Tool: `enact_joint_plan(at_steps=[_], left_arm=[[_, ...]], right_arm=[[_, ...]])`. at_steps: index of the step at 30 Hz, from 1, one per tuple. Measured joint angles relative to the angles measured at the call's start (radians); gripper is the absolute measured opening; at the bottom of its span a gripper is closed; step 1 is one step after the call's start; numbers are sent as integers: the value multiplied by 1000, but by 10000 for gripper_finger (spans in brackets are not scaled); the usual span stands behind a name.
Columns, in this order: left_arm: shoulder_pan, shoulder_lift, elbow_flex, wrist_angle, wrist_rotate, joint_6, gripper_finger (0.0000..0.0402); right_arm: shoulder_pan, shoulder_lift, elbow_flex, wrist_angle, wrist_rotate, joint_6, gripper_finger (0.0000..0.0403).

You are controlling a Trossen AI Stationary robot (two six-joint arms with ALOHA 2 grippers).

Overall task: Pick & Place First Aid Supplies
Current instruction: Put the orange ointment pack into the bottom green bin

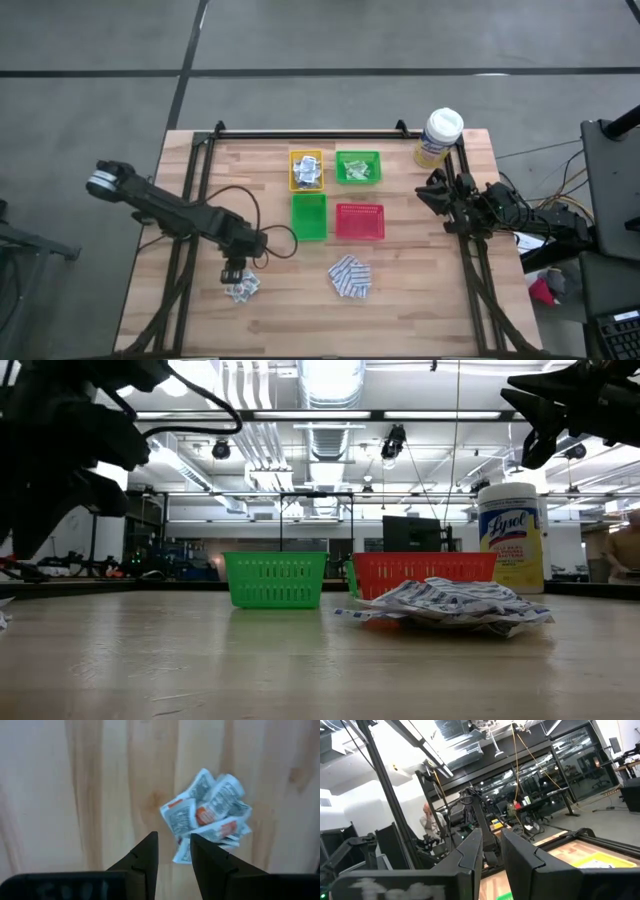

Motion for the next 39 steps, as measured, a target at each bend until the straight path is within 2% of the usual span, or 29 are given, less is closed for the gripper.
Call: enact_joint_plan(at_steps=[10,27,39], left_arm=[[-8,62,-21,72,-4,-20,108],[-13,60,-111,205,20,-86,108],[-14,58,-131,232,13,-93,108]], right_arm=[[0,1,0,-15,-2,2,83],[0,1,0,-30,-10,36,68],[0,1,0,-30,-10,37,83]])
